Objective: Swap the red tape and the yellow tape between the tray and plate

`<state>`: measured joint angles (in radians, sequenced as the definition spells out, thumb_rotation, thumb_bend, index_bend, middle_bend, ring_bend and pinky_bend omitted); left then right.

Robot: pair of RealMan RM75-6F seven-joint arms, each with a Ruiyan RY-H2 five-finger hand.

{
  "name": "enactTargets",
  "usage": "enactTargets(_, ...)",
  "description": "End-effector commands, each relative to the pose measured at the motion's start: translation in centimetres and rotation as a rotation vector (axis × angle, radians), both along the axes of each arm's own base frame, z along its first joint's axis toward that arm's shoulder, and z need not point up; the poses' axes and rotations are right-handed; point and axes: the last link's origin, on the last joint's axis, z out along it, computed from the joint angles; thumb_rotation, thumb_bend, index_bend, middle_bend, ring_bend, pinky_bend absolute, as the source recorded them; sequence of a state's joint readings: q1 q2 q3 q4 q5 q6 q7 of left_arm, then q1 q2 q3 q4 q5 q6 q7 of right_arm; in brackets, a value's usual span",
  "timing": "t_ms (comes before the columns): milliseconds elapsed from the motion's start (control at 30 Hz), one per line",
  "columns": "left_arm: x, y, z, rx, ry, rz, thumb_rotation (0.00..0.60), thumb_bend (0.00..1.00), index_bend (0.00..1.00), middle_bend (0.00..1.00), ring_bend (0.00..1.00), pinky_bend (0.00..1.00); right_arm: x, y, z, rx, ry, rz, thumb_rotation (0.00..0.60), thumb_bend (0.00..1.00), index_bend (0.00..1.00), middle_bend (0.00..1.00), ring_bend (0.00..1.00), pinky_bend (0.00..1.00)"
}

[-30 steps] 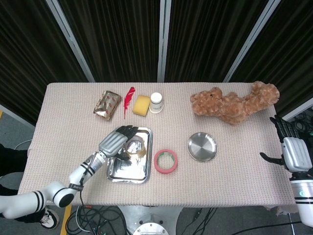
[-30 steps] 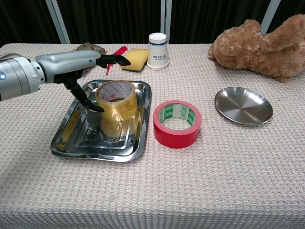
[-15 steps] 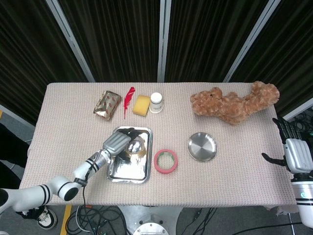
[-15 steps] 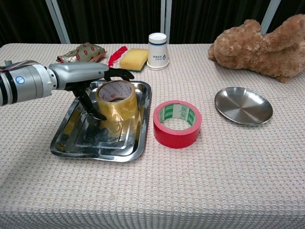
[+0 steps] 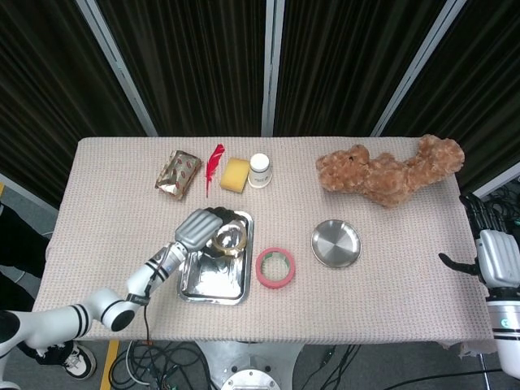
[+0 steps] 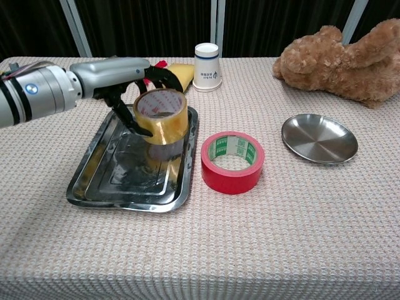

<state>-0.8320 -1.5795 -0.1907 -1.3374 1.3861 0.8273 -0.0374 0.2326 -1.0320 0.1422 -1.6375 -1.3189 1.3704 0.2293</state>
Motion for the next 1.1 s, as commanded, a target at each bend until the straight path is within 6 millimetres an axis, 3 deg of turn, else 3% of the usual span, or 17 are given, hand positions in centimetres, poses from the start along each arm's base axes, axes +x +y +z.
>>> enactTargets(33, 2.2, 1.5, 0.7, 0.026, -0.029, -0.044, 0.600, 0.20, 0.31, 0.33, 0.21, 0.35, 0.3, 0.2, 0.5, -0.026, -0.005, 0.011, 0.600, 0.05, 0.00, 0.00, 0.00, 0.00)
enactTargets(167, 5.6, 2.7, 0.2, 0.001, -0.013, -0.121, 0.600, 0.20, 0.31, 0.32, 0.21, 0.35, 0.5, 0.7, 1.5, -0.084, -0.019, 0.004, 0.600, 0.06, 0.00, 0.00, 0.00, 0.00)
enactTargets(300, 9.1, 3.7, -1.7, -0.043, 0.005, -0.174, 0.600, 0.20, 0.30, 0.32, 0.21, 0.35, 0.3, 1.0, 2.3, -0.109, -0.026, -0.015, 0.600, 0.06, 0.00, 0.00, 0.00, 0.00)
enactTargets(433, 10.7, 4.9, -4.1, -0.046, 0.020, -0.185, 0.600, 0.20, 0.30, 0.32, 0.21, 0.35, 0.2, 1.1, 2.4, -0.107, -0.030, -0.020, 0.600, 0.06, 0.00, 0.00, 0.00, 0.00)
enactTargets(700, 10.2, 6.3, -6.8, -0.068, 0.047, -0.150, 0.600, 0.20, 0.28, 0.32, 0.21, 0.35, 0.2, 1.1, 2.3, -0.101, -0.032, -0.010, 0.600, 0.06, 0.00, 0.00, 0.00, 0.00)
enactTargets(833, 9.5, 6.3, -7.0, -0.076, 0.008, -0.138, 0.600, 0.18, 0.05, 0.15, 0.17, 0.34, -0.1, 1.0, 2.1, -0.099, -0.034, -0.015, 0.600, 0.06, 0.00, 0.00, 0.00, 0.00)
enactTargets(967, 9.4, 6.3, -7.0, -0.063, -0.036, -0.145, 0.600, 0.14, 0.01, 0.02, 0.08, 0.27, -0.2, 0.9, 1.9, -0.099, -0.028, -0.022, 0.600, 0.06, 0.00, 0.00, 0.00, 0.00)
enactTargets(1100, 9.2, 6.5, -6.8, -0.052, -0.035, -0.153, 0.600, 0.10, 0.01, 0.00, 0.05, 0.23, -0.3, 0.8, 1.9, -0.104, -0.019, -0.028, 0.600, 0.06, 0.00, 0.00, 0.00, 0.00)
